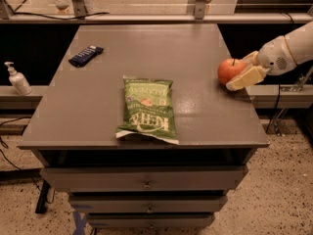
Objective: Pick apple
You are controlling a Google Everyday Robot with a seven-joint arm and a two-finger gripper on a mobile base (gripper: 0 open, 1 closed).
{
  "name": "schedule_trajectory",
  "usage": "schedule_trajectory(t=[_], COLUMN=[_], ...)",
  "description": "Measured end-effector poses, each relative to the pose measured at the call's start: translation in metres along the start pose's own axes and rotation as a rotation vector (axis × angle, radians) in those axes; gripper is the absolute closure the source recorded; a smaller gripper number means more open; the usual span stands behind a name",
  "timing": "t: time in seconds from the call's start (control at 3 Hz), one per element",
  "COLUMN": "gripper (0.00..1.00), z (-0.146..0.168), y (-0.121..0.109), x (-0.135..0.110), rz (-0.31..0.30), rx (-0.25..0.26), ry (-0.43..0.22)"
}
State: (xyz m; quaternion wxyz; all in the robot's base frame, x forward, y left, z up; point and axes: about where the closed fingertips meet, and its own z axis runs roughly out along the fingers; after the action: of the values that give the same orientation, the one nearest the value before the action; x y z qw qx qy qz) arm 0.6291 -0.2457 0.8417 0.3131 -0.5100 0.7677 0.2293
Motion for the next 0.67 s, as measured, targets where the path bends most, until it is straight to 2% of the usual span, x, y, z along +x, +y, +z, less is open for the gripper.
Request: schedule_trajectory(t=[0.33, 0.67], gripper=[0.87, 1.0], z=[-0.022, -0.054], y=[-0.001, 0.006], x=[-0.015, -0.035], rz=[0.021, 0.042], rx=[0.009, 0.01], ry=[-0.031, -0.067])
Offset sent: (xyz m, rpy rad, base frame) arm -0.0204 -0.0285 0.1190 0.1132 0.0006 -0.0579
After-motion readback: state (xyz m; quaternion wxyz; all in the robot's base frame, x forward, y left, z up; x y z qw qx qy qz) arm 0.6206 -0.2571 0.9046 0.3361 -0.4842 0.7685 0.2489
